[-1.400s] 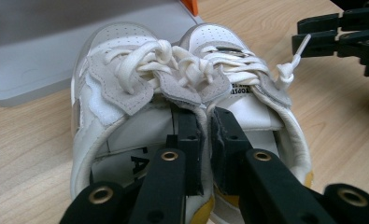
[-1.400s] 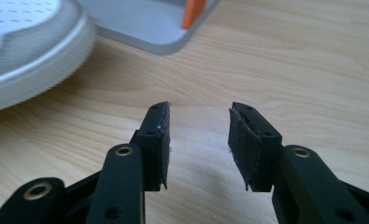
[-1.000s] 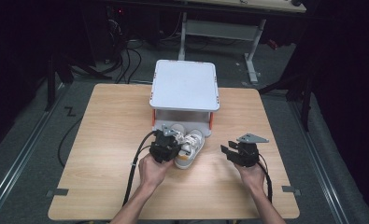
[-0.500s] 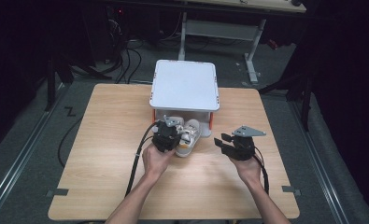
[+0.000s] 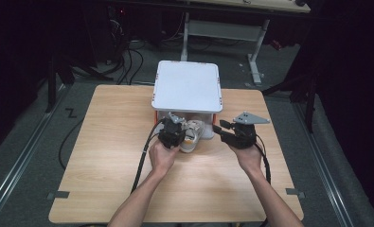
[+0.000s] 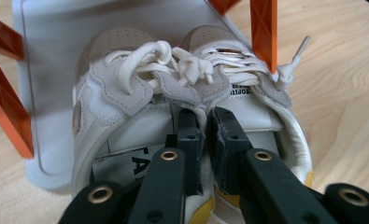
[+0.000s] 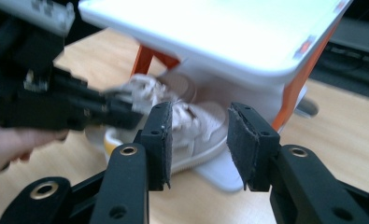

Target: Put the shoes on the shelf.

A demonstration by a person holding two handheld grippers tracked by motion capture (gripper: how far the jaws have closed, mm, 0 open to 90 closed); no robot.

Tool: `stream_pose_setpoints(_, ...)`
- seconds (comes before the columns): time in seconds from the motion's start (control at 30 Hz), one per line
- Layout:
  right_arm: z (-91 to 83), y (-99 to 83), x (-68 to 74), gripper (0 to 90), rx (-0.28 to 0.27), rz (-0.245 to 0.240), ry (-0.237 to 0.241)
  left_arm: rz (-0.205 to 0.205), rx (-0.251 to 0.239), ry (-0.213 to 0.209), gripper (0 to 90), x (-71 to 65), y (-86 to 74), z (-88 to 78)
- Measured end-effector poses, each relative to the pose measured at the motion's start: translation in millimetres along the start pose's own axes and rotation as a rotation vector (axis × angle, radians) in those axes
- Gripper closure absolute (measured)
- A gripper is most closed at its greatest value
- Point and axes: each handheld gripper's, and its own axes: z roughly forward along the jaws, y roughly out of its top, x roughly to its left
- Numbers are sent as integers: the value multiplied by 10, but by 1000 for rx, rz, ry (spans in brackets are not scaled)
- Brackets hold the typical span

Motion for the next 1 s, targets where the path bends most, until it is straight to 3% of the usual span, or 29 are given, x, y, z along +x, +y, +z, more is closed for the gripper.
stream_pose_setpoints(0.2,77,254,-49,561,-30,9,-35,-7,32,24,823,38,-2,91)
stream_pose_setpoints(0.6,483,536,-117,575,15,5,-145,-15,26,54,807,53,42,169)
stream_pose_setpoints(0.7,582,547,-120,583,54,17,-149,-22,29,48,785,92,44,174)
stream_pose_setpoints(1.0,652,569,-102,588,48,17,-123,-16,35,55,656,89,38,175)
